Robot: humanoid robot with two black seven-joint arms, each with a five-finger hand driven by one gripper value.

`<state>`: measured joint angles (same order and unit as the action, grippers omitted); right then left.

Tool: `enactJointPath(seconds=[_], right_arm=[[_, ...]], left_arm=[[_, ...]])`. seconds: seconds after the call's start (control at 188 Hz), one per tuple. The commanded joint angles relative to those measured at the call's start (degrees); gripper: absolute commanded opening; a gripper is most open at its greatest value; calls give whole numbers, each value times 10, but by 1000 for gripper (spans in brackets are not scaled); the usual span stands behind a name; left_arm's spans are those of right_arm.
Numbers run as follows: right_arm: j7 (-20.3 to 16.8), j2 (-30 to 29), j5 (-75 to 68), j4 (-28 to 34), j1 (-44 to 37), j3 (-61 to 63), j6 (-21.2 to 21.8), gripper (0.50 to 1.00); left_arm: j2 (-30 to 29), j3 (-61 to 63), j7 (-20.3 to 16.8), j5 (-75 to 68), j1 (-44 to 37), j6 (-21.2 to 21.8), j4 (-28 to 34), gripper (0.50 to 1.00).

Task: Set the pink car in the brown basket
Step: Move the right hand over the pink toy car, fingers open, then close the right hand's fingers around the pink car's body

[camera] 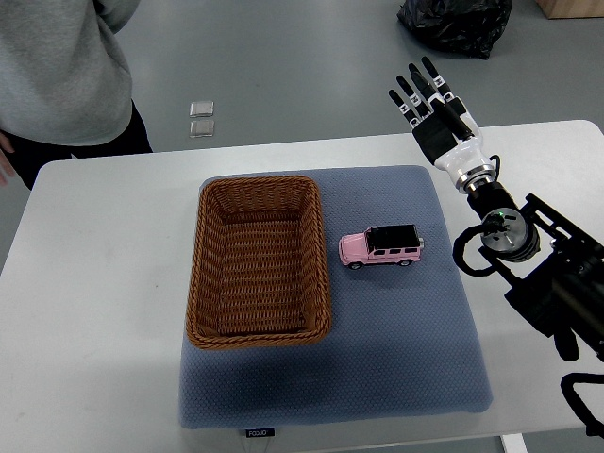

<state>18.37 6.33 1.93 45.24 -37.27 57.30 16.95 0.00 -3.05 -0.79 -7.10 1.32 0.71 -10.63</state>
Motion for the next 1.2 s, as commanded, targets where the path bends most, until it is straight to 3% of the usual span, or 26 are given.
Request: enactJointPath(seconds=[0.0, 0.313, 0.335, 0.489, 0.643, 0.754, 0.903, 1.195], right_arm=[[0, 1, 1, 0, -1, -1, 0, 911], [-1, 16, 44, 10, -21, -28, 13, 911], [-4, 54, 103, 23, -41, -68, 24, 909], [-33, 155, 312, 63, -145, -245, 40, 911], [-36, 225, 468, 122, -248, -445, 40, 909], [-69, 260, 512, 177, -300, -542, 34, 909], [-88, 263, 545, 187, -308, -576, 27, 909], [-111, 242, 561, 179, -275, -602, -39, 905]], left_arm=[[0, 0, 0, 0, 0, 0, -1, 1000], [0, 1, -1, 1, 0, 0, -14, 1000], [0, 1, -1, 1, 0, 0, -15, 1000], [0, 1, -1, 0, 0, 0, -16, 1000], [0, 0, -1, 0, 0, 0, -16, 1000], [0, 1, -1, 0, 1, 0, -16, 1000], [0, 0, 0, 0, 1, -1, -26, 1000], [0, 2, -1, 1, 1, 0, -27, 1000]])
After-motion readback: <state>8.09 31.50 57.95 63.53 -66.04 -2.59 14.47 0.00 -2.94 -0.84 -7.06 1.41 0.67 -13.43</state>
